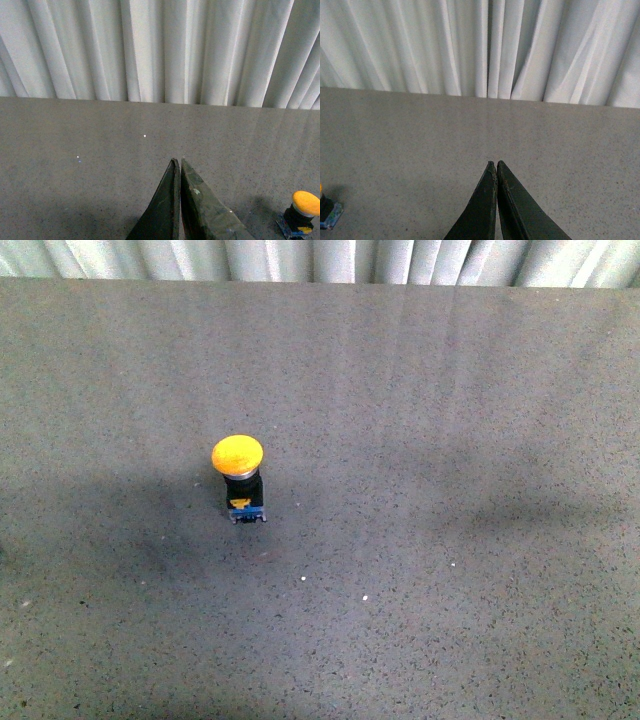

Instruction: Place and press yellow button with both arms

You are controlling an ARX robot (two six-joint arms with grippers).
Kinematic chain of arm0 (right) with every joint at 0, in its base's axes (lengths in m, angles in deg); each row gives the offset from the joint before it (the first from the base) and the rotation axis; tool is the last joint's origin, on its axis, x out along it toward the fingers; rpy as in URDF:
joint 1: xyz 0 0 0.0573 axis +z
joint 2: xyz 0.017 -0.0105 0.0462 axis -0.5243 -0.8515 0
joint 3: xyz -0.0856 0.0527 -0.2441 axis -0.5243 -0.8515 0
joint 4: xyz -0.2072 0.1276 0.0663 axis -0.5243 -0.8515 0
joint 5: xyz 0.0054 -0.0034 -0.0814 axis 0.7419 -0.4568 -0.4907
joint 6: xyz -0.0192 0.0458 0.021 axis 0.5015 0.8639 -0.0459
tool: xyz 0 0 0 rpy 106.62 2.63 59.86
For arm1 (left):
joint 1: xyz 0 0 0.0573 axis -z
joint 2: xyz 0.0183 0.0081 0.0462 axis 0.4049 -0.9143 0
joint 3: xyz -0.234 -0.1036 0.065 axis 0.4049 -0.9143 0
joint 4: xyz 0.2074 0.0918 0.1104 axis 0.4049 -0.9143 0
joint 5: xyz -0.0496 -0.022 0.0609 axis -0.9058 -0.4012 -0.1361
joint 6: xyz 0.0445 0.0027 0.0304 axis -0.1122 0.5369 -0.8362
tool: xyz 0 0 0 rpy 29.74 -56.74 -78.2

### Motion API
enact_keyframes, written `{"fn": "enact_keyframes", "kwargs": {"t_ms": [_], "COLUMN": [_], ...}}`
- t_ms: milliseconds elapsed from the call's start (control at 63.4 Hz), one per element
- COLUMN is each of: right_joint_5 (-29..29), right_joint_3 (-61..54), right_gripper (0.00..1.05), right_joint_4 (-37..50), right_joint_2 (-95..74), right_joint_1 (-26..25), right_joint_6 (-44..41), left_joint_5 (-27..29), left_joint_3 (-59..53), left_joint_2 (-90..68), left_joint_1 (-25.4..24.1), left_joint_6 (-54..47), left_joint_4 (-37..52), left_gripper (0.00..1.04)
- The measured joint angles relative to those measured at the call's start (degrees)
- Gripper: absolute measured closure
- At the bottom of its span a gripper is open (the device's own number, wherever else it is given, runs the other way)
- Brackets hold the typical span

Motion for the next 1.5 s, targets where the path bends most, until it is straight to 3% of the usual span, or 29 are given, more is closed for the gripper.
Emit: {"fn": "enact_keyframes", "kwargs": {"t_ms": [126, 726, 1263, 1357, 1499], "right_joint_5": [0.55, 0.44, 0.46, 0.46, 0.44], "right_joint_3": [-2.64, -2.75, -2.75, -2.73, -2.73], "right_gripper": [1.03, 1.03, 1.03, 1.03, 1.03], "right_joint_4": [1.16, -18.75, -28.83, -37.75, -38.47], "right_joint_2": [2.1, 23.37, 33.4, 40.68, 42.66], "right_joint_1": [-0.31, -0.42, -0.42, -0.42, -0.42], "right_joint_6": [0.0, 0.0, 0.0, 0.0, 0.0], "left_joint_5": [0.0, 0.0, 0.02, 0.02, 0.02], "left_joint_3": [0.0, 0.0, 0.0, 0.0, 0.0], "left_joint_2": [0.0, 0.0, 0.0, 0.0, 0.0], "left_joint_1": [0.0, 0.0, 0.0, 0.0, 0.0], "left_joint_6": [0.0, 0.0, 0.0, 0.0, 0.0], "left_joint_4": [0.0, 0.0, 0.0, -0.02, 0.0], "left_gripper": [1.03, 1.03, 1.03, 1.03, 1.03]}}
